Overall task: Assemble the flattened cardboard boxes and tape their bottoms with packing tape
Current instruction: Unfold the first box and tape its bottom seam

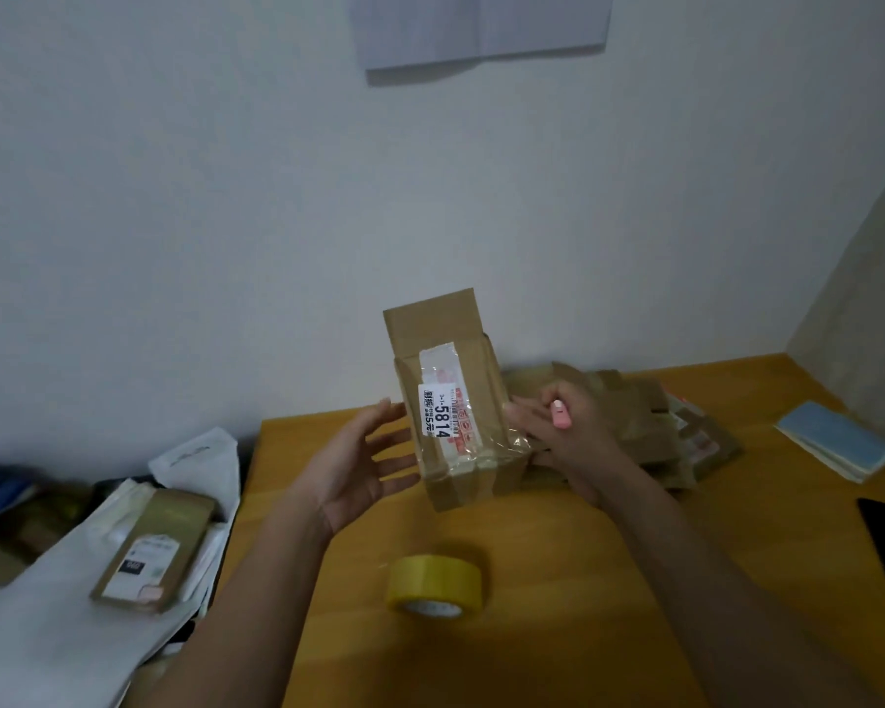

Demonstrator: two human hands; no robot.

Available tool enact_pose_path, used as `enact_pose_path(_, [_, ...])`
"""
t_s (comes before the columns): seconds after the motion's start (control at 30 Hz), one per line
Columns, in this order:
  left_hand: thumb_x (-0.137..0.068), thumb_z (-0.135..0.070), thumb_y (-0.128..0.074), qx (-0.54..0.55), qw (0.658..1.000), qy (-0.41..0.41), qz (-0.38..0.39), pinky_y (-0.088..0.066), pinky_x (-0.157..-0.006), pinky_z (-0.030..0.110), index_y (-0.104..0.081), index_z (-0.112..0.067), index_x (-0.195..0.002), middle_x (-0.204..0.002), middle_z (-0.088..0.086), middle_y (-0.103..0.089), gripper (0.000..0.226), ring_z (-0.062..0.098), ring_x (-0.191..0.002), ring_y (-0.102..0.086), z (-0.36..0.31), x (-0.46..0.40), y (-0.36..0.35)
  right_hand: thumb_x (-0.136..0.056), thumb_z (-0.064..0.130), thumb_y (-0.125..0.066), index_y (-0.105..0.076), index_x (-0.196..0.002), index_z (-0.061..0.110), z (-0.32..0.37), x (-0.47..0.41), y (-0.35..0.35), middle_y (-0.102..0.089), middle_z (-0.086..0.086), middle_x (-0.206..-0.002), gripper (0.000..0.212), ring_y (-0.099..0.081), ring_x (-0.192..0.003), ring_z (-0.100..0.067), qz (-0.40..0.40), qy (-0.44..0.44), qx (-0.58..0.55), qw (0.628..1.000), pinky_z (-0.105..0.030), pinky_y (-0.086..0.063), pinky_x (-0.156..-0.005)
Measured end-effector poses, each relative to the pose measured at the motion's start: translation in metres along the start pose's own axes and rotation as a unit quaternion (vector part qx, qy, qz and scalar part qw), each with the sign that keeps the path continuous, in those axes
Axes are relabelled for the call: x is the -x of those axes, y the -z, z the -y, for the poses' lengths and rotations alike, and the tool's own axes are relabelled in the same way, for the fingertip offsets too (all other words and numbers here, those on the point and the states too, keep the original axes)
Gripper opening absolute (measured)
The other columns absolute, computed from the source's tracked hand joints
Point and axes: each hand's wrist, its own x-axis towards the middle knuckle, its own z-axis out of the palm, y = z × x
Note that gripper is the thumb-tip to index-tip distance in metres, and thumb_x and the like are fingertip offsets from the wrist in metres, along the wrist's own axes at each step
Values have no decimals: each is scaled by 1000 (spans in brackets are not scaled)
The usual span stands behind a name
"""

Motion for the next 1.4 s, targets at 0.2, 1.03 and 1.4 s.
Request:
enact_pose_path(0.2, [-85,-75,-40,16,998,31,-47,-53,-87,58,-62,-3,-109,-98,17,-61,79,35,-85,-66,-5,-5,14,-83,-19,-58,-35,-83,12,-13,-13,-12,-60,-9,-132,39,-59,-114,-16,78,18,35,996,-24,-54,-73])
enact_pose_path(1.03, [-74,5,-74,1,997,-1,-80,-59,-75,39,-51,-25,-133,-130,-4,-59,69,23,-112,-62,29,-90,56,-88,7,-66,-36,-97,12,-95,-99,-60,-57,11,-122,32,-58,-110,-12,92,-124,-39,987,-37,-56,-90])
enact_pose_path(1.4, [-78,-2,-78,-206,945,-29,-254,-55,-64,31,-56,-9,-100,-101,10,-65,32,18,-82,-63,55,-159,64,-70,27,-86,-45,-95,19,-145,-158,-74,-58,-2,-115,48,-55,-98,-16,0,-119,250,961,-34,-52,-83])
